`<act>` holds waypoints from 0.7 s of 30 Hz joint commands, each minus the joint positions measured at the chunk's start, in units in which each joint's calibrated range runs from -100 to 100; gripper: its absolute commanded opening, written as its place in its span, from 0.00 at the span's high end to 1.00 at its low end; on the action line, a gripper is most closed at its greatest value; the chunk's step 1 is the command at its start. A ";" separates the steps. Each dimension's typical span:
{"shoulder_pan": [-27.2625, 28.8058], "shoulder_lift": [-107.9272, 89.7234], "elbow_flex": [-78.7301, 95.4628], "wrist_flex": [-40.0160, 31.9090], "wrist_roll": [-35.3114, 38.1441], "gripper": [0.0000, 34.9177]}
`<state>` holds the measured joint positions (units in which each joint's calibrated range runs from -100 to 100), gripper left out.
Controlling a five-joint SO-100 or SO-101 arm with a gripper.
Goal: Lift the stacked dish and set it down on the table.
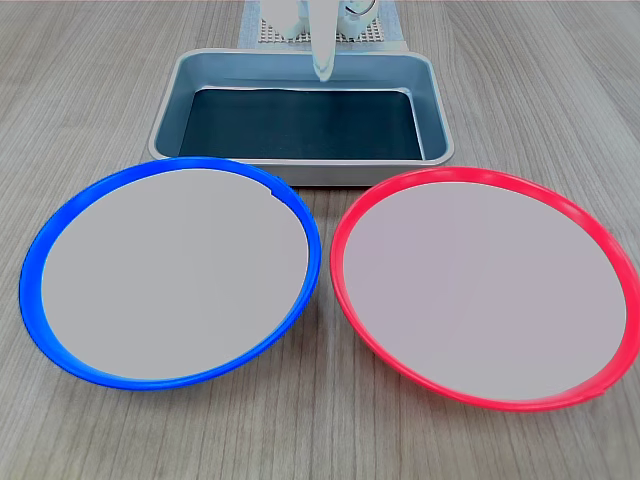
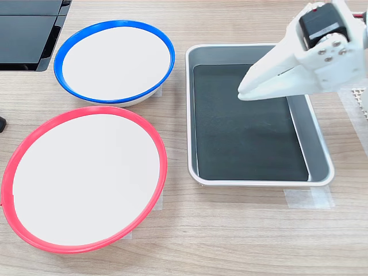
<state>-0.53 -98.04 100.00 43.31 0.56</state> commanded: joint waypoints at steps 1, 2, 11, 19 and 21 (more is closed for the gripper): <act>1.05 -0.94 0.00 4.03 -0.54 1.00; 1.14 -0.94 0.00 4.03 -0.73 1.00; 1.14 -1.02 0.00 4.11 -0.83 0.99; 1.14 -1.02 0.00 4.11 -0.83 0.99; 1.14 -1.02 0.00 4.11 -0.83 0.99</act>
<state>0.53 -98.72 100.00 47.23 -0.37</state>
